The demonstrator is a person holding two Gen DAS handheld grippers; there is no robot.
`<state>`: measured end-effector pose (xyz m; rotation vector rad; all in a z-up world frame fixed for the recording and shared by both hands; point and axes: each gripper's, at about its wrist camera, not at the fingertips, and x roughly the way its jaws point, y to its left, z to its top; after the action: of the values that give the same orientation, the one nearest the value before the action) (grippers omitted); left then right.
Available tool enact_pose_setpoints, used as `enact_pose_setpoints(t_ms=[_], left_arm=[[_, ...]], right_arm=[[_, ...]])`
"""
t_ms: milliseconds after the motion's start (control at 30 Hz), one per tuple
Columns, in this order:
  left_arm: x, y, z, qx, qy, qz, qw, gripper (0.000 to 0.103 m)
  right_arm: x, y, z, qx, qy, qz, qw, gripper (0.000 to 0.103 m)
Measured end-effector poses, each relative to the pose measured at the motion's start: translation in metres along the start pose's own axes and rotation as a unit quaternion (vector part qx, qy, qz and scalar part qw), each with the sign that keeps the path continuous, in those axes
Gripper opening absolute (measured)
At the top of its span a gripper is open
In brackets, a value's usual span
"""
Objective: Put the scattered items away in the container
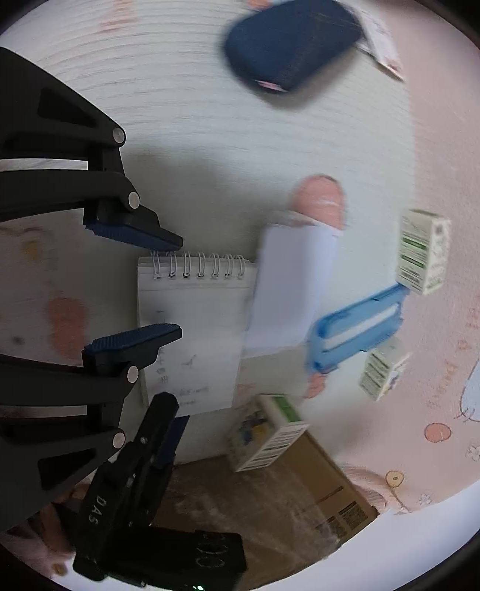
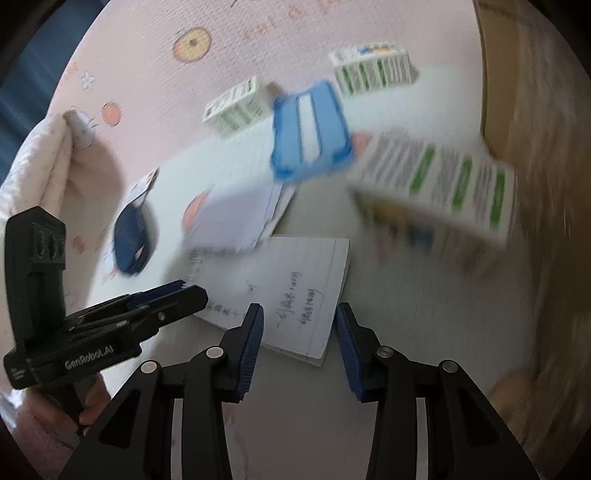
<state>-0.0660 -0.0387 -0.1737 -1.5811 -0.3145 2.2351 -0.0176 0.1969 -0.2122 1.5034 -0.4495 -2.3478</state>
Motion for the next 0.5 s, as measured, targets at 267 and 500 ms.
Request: enact_pose_setpoints(t_ms=[267, 500], left_arm=[[-0.011, -0.015, -0.026, 0.018, 0.036, 0.019, 0.9990, 0.045], [-0.002, -0.008, -0.001, -0.007, 0.047, 0.021, 0.9987, 0.045]], right_arm=[[-0.001, 0.010, -0.018, -0.050, 0.031, -0.003, 0.998, 0.038], [0.004, 0.007, -0.009, -0.035, 0.053, -0.008, 0.998, 0.038]])
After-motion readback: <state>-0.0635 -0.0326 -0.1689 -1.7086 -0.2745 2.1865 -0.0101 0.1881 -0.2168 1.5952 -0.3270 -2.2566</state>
